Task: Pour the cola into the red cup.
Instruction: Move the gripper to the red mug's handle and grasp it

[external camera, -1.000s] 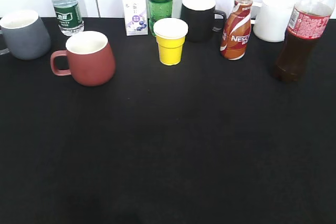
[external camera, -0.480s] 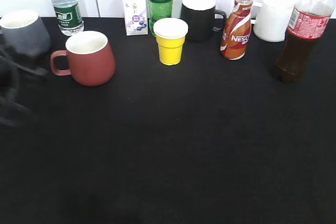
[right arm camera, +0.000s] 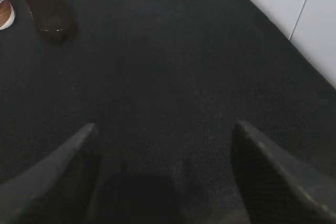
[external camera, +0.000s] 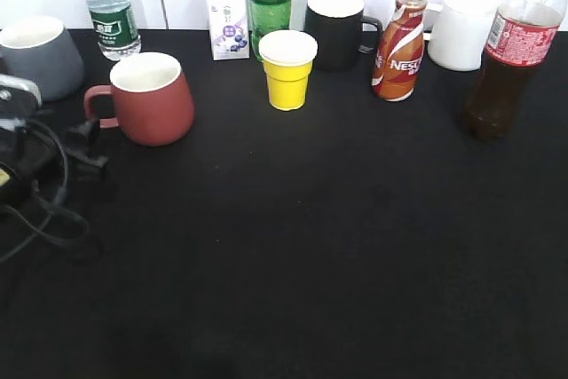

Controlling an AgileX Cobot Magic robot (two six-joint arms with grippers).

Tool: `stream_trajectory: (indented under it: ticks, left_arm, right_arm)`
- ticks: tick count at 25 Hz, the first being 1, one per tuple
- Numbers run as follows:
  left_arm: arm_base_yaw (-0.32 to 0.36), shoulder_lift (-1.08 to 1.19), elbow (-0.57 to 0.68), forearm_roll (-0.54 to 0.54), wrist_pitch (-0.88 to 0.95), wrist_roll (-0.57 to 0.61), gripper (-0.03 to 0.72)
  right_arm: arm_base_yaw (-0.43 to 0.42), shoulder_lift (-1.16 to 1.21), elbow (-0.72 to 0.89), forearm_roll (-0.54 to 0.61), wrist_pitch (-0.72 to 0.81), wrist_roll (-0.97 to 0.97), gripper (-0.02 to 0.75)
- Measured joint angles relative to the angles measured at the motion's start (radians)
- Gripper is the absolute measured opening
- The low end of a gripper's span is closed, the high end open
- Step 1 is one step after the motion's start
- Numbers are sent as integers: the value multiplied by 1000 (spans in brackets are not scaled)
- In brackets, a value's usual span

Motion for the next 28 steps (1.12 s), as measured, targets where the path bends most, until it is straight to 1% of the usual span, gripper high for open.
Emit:
stream_trajectory:
  ticks: [6, 9, 13, 16, 19, 21, 23, 24, 27, 28]
  left_arm:
    - [0, 59, -81, -5, -23, 0, 445]
    - [1, 76, -88, -36, -34, 0, 445]
    - [35, 96, -117, -36, -31, 0, 445]
    - [57, 122, -147, 1, -25, 0, 445]
    - [66, 149, -167, 47, -19, 0, 445]
    - [72, 165, -185, 58, -18, 0, 445]
    - [90, 174, -205, 67, -12, 0, 445]
    - [104, 175, -210, 89, -12, 0, 442]
    - [135, 219, -253, 175, -10, -44, 400]
    - [138, 235, -279, 180, -10, -48, 380]
  right_arm:
    - [0, 0, 0, 1, 0, 0, 585]
    - [0, 0, 0, 1, 0, 0, 585]
    - [0, 0, 0, 1, 0, 0, 585]
    - [0, 0, 0, 1, 0, 0, 585]
    - [0, 0, 0, 1, 0, 0, 585]
    - [0, 0, 0, 1, 0, 0, 585]
    - [0, 0, 0, 1, 0, 0, 585]
    - [0, 0, 0, 1, 0, 0, 585]
    - [0, 0, 0, 1, 0, 0, 585]
    - [0, 0, 0, 1, 0, 0, 585]
